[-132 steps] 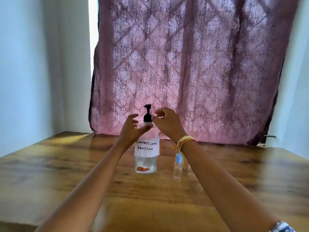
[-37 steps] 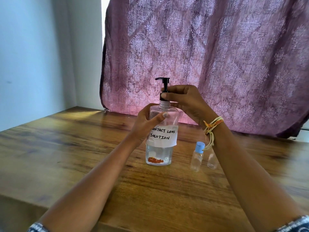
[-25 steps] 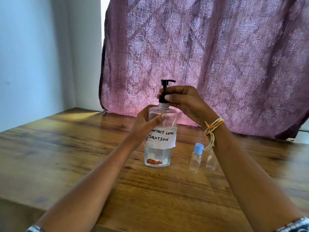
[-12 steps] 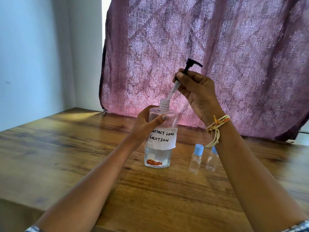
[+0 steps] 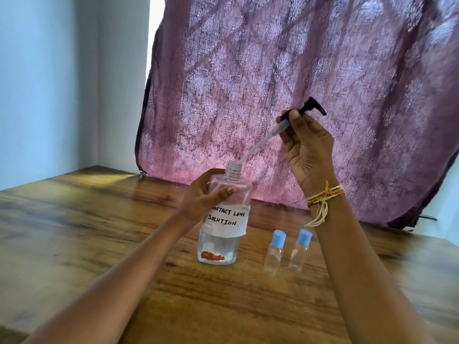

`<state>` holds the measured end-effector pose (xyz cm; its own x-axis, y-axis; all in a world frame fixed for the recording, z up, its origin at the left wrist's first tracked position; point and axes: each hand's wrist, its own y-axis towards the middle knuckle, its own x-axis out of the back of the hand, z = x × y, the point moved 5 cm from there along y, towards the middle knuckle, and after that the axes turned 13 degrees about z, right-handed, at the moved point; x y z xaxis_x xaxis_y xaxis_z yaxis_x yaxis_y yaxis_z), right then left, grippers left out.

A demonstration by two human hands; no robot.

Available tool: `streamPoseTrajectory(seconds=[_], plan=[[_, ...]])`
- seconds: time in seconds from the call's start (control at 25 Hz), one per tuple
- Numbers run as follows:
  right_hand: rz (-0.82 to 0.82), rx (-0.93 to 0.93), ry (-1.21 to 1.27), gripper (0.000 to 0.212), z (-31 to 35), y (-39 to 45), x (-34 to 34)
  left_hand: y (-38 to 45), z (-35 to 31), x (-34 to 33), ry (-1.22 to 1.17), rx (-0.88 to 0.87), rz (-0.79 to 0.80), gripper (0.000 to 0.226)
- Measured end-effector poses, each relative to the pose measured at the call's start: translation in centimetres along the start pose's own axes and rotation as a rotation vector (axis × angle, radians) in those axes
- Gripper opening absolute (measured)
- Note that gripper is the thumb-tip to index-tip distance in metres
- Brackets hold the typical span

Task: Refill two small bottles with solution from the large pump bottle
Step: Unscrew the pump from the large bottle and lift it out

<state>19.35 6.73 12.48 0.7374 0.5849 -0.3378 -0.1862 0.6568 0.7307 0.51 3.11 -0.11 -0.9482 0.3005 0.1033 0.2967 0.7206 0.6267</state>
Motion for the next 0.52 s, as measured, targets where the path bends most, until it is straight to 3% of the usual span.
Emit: streamPoseTrajectory(seconds=[0.52], plan=[[0.086,0.232,0.134,0.019,6.3,0.7,1.9,0.3,0.4,0.3,-0.008,0.006,0.003,0.05]])
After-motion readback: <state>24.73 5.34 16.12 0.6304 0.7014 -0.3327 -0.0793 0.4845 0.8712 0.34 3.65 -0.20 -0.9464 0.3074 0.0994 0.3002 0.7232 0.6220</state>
